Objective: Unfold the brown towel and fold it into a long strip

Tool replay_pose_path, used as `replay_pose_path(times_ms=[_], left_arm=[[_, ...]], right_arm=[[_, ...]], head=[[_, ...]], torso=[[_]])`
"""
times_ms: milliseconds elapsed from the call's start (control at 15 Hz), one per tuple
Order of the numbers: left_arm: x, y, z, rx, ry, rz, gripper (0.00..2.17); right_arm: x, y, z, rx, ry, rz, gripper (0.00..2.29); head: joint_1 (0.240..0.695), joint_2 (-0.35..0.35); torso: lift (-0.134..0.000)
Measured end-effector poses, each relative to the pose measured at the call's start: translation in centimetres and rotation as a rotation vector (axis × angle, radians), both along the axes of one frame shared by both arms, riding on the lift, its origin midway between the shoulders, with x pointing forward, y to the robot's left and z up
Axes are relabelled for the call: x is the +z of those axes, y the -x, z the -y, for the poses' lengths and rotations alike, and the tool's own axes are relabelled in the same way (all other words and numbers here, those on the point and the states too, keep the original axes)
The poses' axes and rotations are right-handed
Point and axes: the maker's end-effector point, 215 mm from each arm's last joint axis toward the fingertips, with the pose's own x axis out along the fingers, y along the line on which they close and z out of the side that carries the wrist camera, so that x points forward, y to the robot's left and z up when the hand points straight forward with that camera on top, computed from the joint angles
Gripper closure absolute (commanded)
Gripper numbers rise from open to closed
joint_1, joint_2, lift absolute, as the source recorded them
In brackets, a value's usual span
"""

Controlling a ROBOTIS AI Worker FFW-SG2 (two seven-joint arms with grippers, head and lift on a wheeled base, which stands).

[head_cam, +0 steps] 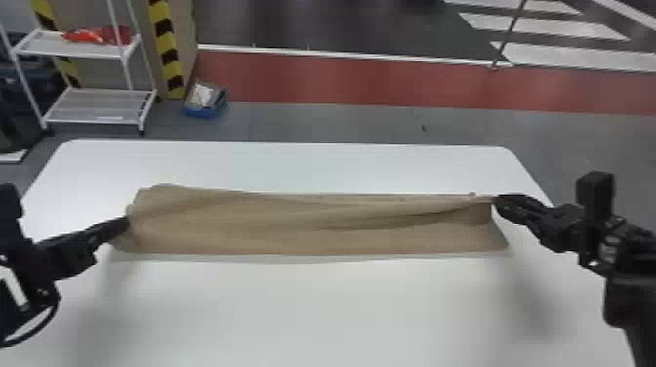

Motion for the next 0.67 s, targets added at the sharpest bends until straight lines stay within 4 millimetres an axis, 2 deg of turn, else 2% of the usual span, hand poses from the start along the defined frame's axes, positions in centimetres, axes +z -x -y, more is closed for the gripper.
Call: replay_pose_path(times_ms=[200, 333, 467, 533, 667], left_arm=[[-0.3, 0.2, 0.7, -0.014, -0.001, -0.005, 1.28], [-0.4, 0.5, 0.7, -0.016, -0.003, -0.007, 1.21], [-0.5, 0.9, 0.6, -0.014, -0.006, -0.007, 1.19], [-0.4, 1.0, 0.4, -0.011, -0.007, -0.003, 1.1], [1.3, 0.0, -0.2, 0.012, -0.025, 0.074, 1.1]], right_arm=[[-0.3, -0.2, 0.6, -0.047, 0.024, 0.023, 0.05], [0.8, -0.4, 1.8, -0.106, 0.047, 0.091, 0.05], [1.5, 0.3, 2.3, -0.121, 0.03, 0.127, 0.08], [1.6, 0.9, 2.5, -0.119, 0.021, 0.124, 0.09], [1.6, 2.4, 2.3, -0.095, -0.014, 0.104, 0.1]], head=[[0.695, -0.162], [0.695, -0.173], [0.695, -0.178], [0.695, -0.181], [0.695, -0.177]], torso=[[-0.113], [-0.113], [-0.113], [-0.113], [-0.113]])
